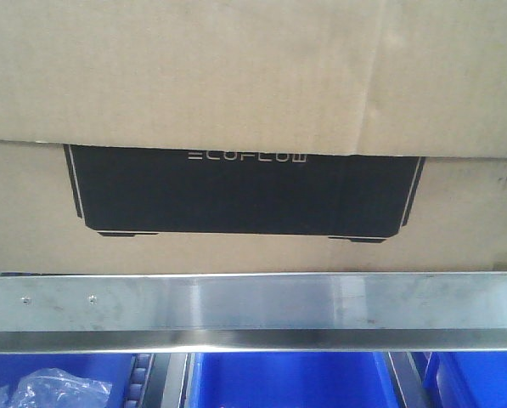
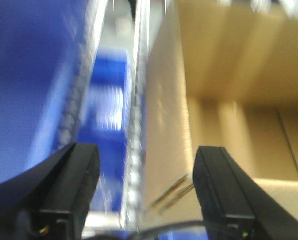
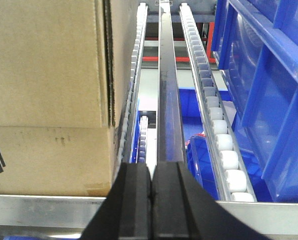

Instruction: Grab box from left shelf to table start

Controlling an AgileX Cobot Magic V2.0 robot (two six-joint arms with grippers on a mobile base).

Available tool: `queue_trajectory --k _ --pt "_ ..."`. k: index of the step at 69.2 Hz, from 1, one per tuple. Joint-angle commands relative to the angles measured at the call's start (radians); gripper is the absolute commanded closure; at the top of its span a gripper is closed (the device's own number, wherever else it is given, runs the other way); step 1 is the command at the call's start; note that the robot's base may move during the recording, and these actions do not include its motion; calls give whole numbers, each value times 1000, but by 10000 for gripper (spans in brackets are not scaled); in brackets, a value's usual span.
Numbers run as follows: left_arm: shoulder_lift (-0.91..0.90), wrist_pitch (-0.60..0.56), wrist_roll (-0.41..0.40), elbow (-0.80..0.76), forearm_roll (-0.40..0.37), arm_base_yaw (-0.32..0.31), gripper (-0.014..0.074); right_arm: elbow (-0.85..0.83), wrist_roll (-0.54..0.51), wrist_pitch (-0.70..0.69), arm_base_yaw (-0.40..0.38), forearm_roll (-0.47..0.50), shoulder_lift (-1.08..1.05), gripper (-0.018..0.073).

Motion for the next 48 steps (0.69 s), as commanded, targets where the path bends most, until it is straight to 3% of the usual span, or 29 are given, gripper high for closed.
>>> queue_trajectory --k 1,12,29,48 --pt "86 -9 16 -117 -11 -45 278 2 -4 -95 -1 -2 -8 499" --pt "265 93 49 -275 37 -125 278 2 -4 -95 -1 -2 -8 499" --pt "493 197 24 -435 66 -125 278 2 -2 -128 -1 -1 -8 499" --pt "625 272 -5 -482 68 -125 278 -76 -1 -185 -1 33 -8 499"
